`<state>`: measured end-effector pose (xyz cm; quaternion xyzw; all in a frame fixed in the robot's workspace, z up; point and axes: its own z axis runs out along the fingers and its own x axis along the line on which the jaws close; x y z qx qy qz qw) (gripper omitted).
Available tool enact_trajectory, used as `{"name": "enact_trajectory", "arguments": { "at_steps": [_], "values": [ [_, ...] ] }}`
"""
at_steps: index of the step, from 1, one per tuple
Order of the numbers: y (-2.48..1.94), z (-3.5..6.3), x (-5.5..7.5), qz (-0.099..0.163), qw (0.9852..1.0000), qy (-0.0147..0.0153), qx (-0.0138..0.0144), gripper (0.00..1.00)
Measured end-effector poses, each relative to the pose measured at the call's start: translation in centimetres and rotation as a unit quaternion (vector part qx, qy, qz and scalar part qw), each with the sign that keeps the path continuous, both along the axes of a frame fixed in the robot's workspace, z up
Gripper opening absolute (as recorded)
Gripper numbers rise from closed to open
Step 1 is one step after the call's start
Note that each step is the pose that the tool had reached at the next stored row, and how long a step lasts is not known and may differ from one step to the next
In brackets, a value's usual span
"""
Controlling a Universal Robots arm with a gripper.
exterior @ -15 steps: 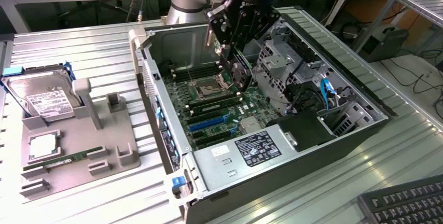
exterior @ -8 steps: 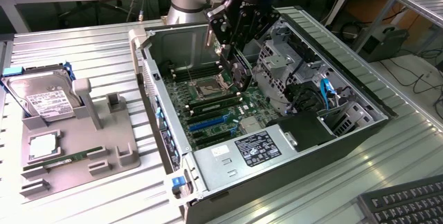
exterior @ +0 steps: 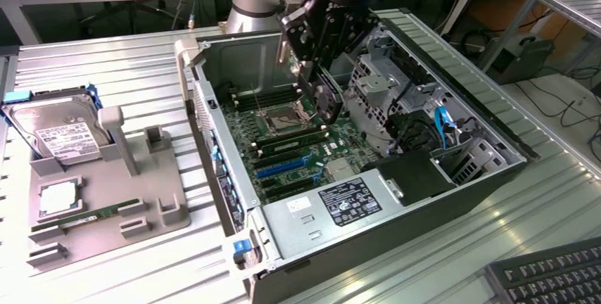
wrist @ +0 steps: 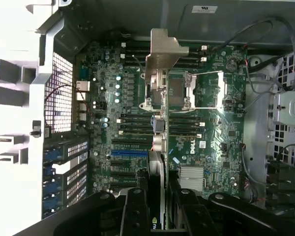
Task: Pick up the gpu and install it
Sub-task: 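Insert the gpu into the slot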
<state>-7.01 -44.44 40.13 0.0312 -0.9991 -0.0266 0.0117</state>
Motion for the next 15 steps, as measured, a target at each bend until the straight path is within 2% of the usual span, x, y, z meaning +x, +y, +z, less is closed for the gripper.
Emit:
{"name": "enact_trajectory", "arguments": {
  "at_steps": [3, 6, 10, 15],
  "values": [
    [0.00, 0.00, 0.00, 0.027, 0.9996, 0.0000, 0.0000, 0.26],
    [0.00, 0.00, 0.00, 0.059, 0.9982, 0.0000, -0.0001, 0.26],
    [0.00, -0.03, 0.00, 0.100, 0.9950, 0.0000, 0.0000, 0.26],
    [0.00, -0.08, 0.00, 0.147, 0.9891, -0.0003, -0.0001, 0.26]
  ]
}}
